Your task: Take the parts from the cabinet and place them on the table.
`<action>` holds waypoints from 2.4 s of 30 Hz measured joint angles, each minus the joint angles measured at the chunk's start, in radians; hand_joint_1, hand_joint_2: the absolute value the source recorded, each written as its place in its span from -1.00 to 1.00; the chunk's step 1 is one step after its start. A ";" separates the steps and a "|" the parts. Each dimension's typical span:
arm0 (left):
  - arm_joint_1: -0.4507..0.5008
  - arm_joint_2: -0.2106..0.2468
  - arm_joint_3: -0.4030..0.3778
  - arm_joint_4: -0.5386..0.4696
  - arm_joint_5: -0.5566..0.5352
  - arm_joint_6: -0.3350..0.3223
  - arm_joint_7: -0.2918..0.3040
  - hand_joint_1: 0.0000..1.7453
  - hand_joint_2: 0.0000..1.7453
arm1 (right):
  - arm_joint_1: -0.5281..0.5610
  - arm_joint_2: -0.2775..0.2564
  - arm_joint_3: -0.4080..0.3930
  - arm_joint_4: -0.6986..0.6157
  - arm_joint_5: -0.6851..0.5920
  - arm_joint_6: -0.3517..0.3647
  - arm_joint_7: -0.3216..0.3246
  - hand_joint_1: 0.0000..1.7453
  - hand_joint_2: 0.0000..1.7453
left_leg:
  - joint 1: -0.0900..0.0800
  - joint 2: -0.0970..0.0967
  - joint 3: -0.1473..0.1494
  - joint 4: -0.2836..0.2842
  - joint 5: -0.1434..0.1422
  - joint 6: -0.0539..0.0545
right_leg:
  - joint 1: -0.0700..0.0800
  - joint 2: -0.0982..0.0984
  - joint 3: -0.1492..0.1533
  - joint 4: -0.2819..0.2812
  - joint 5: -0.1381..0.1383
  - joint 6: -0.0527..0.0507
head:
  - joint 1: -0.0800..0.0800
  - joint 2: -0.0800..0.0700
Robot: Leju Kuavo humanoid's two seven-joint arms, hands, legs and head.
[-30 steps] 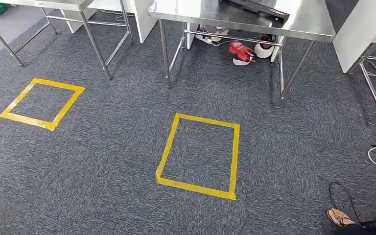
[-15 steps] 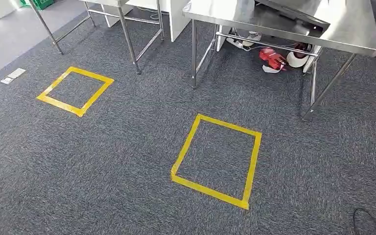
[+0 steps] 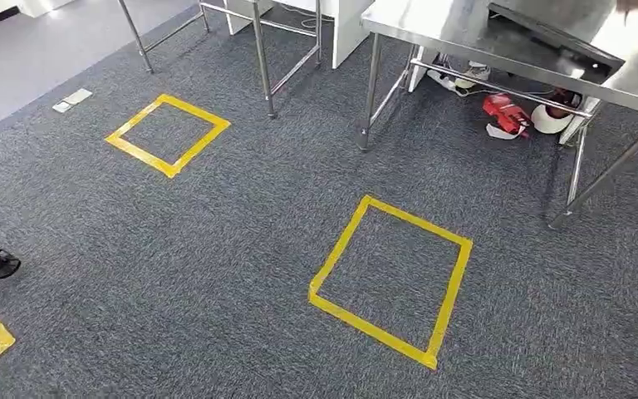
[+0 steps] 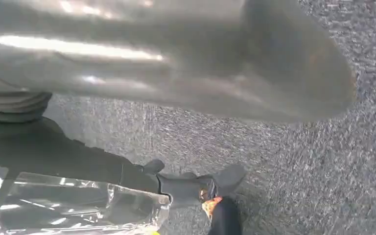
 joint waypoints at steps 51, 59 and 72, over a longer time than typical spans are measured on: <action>0.001 -0.035 0.103 0.000 0.089 0.181 0.051 -1.00 -1.00 | -0.010 0.003 0.300 0.013 0.317 0.081 0.138 -1.00 -1.00 | 0.024 -0.045 -0.151 0.281 -0.133 -0.039 | -0.024 0.107 -0.017 -0.004 0.018 -0.020 | 0.004 0.000; 0.005 -0.043 0.104 0.000 0.056 0.148 0.051 -1.00 -1.00 | -0.011 -0.029 0.331 0.018 0.307 0.108 0.171 -1.00 -1.00 | 0.028 0.020 -0.014 0.015 -0.002 -0.033 | -0.005 0.034 -0.005 -0.004 -0.007 0.009 | 0.012 0.000; 0.012 -0.036 0.100 -0.001 0.023 0.116 0.053 -1.00 -1.00 | 0.012 -0.069 0.330 0.028 0.264 0.140 0.256 -1.00 -1.00 | 0.016 -0.132 -0.010 0.002 0.013 0.008 | -0.031 0.193 -0.027 0.015 -0.004 0.054 | 0.016 0.000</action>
